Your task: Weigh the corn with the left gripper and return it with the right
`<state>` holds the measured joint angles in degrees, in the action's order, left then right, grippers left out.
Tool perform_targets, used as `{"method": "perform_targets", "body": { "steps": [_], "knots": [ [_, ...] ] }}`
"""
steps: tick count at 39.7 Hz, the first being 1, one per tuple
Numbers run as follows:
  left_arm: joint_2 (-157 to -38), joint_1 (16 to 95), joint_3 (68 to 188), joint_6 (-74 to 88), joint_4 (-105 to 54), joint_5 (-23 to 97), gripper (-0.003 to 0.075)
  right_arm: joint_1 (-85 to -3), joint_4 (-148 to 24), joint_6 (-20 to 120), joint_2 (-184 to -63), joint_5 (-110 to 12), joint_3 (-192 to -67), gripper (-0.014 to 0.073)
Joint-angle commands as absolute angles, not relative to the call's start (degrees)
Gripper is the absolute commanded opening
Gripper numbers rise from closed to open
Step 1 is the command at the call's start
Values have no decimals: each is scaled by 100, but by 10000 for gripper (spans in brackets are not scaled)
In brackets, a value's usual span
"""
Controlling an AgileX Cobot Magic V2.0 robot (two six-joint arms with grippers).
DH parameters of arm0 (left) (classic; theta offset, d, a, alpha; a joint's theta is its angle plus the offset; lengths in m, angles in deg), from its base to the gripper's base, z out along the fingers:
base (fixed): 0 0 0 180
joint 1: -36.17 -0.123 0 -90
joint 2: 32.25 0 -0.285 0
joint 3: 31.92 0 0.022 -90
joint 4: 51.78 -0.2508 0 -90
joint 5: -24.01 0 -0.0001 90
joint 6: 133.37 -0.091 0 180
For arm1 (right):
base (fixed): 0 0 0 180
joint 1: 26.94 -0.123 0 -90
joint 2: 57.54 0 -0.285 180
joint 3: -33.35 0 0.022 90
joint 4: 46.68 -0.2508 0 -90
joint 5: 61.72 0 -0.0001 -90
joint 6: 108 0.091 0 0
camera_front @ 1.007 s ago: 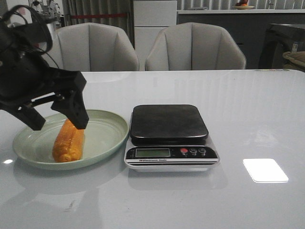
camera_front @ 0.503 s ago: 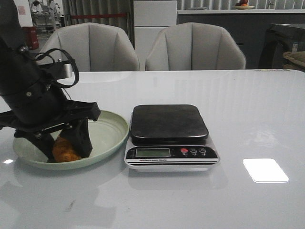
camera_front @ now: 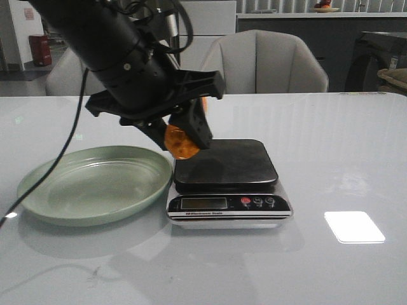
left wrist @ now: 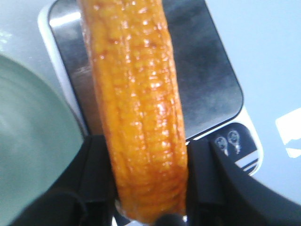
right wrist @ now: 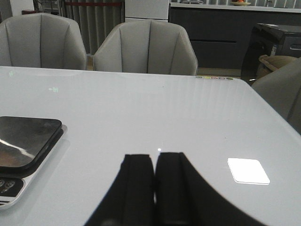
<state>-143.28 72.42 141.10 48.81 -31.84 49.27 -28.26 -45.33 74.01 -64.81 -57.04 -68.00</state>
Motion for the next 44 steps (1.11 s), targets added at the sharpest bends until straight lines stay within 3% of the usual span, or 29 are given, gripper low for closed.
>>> {"method": "perform_targets", "body": {
  "steps": [1,8,11,14,18,22,32,44],
  "knots": [
    [-14291,7357,14417,4888,-2850,4612,115,-2807,-4465,7388,-6368,-6172,-6733,158],
    [-14667,7455,14609,4888,-2646,4601,118,-2807,-4465,7388,-6368,-6172,-6733,158],
    [-14821,7455,14697,4888,-2535,4601,154,-2807,-4465,7388,-6368,-6172,-6733,158],
    [-14917,7455,14794,4888,-2477,4588,259,-2807,-4465,7388,-6368,-6172,-6733,158],
    [-14952,7479,14887,4888,-2438,4588,455,-2807,-4465,7388,-6368,-6172,-6733,158],
    [-14952,7479,14968,4888,-2438,4700,566,-2807,-4465,7388,-6368,-6172,-6733,158],
    [-14749,7479,15021,4888,-2715,4835,574,-2807,-4465,7388,-6368,-6172,-6733,158],
    [-13461,7479,14392,4888,-3353,4789,574,-2807,-4465,7388,-6368,-6172,-6733,158]
  ]
}}
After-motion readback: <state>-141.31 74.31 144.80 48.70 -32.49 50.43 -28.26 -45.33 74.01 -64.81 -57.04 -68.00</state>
